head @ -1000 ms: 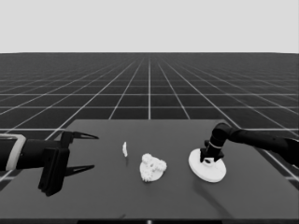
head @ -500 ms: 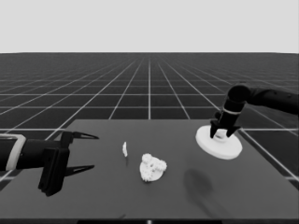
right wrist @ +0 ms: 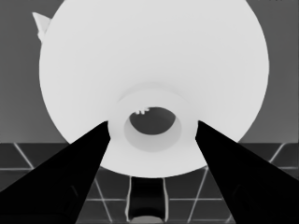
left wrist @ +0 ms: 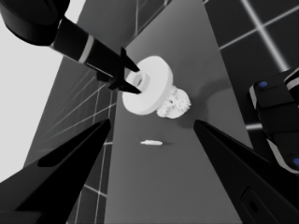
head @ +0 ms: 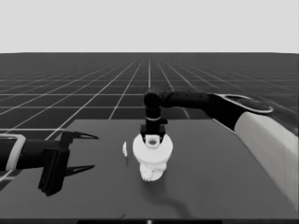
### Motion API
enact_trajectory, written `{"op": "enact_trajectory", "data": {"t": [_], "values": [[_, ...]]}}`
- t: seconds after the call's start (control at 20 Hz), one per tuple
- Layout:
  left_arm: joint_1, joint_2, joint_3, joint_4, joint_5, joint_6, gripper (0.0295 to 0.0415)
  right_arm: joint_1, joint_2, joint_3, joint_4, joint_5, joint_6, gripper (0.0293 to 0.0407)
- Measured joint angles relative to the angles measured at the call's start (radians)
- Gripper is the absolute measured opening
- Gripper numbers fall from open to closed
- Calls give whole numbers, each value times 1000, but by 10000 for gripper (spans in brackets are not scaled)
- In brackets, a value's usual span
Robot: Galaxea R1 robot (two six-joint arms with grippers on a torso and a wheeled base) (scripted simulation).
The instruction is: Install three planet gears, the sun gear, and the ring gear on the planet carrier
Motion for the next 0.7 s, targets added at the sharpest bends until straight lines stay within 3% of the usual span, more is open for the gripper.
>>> {"op": "enact_trajectory", "data": {"t": [0.05,0.15,0.25,0.7], "values": [[0,0,0,0,0,0,385,0,4,-6,0,0,-2,348],[0,0,0,0,0,0,385,-197,7,-16,-200,39,-6,348],[0,0,0,0,0,0,385,-274,19,-61,-266,59,-34,348],[0,0,0,0,0,0,385,-307,28,-91,-297,71,-35,348]]}}
